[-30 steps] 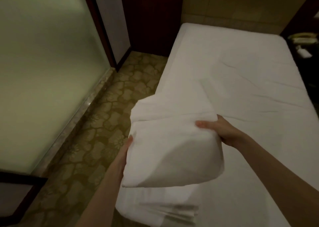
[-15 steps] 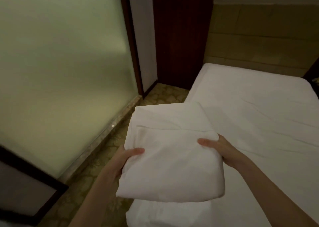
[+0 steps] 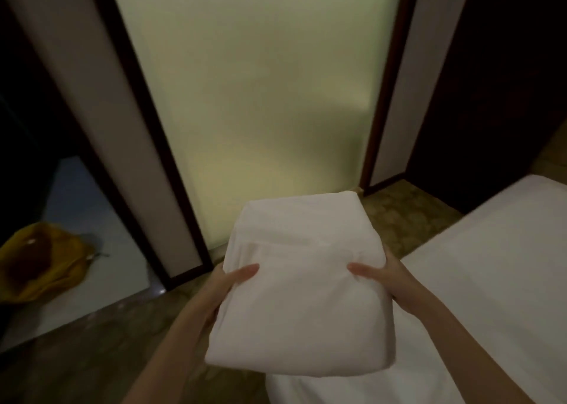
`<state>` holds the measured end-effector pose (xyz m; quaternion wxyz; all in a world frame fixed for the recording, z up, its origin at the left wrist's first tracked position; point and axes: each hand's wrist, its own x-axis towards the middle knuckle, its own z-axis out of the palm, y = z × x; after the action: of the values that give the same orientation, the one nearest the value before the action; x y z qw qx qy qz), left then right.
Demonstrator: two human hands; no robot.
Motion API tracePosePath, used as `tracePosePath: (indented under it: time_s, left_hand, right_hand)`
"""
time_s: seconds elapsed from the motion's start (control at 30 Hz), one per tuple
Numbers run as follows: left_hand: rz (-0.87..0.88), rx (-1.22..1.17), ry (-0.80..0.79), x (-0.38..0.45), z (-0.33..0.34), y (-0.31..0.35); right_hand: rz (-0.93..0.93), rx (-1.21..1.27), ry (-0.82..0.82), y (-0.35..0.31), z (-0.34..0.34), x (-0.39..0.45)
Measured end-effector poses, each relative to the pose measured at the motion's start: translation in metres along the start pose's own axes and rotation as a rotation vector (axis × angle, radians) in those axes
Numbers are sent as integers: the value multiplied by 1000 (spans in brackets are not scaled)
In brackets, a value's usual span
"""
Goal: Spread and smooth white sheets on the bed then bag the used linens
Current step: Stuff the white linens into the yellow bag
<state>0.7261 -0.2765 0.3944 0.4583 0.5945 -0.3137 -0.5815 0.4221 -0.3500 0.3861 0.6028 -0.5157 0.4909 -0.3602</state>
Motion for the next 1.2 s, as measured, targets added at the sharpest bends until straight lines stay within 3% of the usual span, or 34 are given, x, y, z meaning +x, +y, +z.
tracePosePath:
  time_s: [0.23,0.47,0.87,1.2]
  left_hand:
    - [63,-82,313,-54,-93,-7]
    - [42,-119,498,-98,-218,-20]
    - [47,-158,644,-145,-467,-26]
    - [5,-270,811,-86,-619,-22]
  right_hand:
    - [-14,-94,-225,-12,110,40]
    - [-49,-143,-450,-18,258,65]
    - [-32,-126,-672,0,539,95]
    - [47,-163,-829,5,708,196]
